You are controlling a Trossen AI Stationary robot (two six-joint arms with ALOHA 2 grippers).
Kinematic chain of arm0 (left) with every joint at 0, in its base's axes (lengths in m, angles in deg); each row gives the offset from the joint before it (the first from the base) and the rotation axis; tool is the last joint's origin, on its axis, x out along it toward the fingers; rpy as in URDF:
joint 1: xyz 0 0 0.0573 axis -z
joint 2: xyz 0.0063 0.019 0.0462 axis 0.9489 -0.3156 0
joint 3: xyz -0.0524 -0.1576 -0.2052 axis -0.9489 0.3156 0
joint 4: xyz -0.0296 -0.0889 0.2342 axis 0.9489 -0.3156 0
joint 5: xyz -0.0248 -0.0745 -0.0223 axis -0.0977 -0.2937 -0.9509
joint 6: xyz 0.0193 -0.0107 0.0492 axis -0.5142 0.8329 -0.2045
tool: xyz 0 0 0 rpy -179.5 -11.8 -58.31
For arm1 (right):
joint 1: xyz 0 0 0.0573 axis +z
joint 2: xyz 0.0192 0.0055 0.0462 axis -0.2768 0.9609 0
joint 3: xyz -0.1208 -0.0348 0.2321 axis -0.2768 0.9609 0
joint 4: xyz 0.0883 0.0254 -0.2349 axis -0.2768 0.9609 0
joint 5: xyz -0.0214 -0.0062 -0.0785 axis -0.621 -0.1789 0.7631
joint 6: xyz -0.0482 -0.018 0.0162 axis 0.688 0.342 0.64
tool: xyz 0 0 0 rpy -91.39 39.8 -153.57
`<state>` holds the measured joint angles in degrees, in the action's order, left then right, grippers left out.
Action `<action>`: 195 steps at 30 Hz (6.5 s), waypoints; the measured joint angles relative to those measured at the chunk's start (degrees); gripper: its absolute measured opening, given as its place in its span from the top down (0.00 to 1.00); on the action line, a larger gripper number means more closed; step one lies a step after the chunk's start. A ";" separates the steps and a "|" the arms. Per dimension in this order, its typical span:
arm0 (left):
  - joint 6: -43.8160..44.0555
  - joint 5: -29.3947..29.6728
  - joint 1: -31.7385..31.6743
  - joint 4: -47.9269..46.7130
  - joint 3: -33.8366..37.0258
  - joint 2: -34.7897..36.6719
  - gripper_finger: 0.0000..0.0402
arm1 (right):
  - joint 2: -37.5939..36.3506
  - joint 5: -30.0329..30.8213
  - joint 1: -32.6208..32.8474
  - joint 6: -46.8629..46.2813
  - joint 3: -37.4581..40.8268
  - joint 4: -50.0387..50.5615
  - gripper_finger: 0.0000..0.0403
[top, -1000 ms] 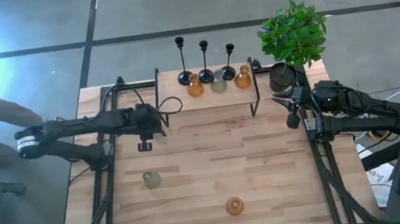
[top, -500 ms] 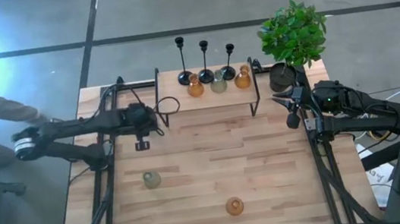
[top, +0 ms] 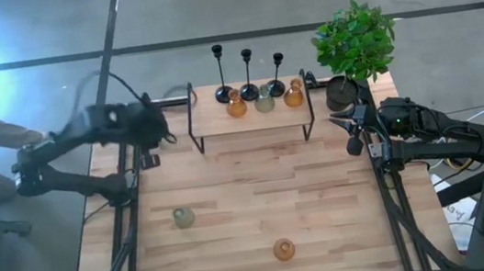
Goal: Pick & Place candle stick holders
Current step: Put the top green candle holder on the shelf, then put the green candle holder on the shelf
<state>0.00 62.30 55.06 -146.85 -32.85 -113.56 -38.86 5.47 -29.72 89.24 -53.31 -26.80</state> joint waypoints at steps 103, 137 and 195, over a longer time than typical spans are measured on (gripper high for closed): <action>-18.92 -5.97 -16.09 7.05 -28.50 -37.64 0.91 | -0.02 0.00 -0.02 0.01 0.00 0.00 0.87; -18.67 -7.11 -16.12 8.12 -28.33 -37.73 0.75 | 0.00 0.00 0.00 0.01 0.00 0.02 0.87; -12.42 -17.80 -14.94 -2.68 -36.54 -17.20 0.75 | 0.00 0.00 -0.01 0.01 0.00 0.00 0.87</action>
<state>-12.42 44.49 40.12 -149.53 -69.39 -130.76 -38.86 5.47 -29.73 89.25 -53.31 -26.80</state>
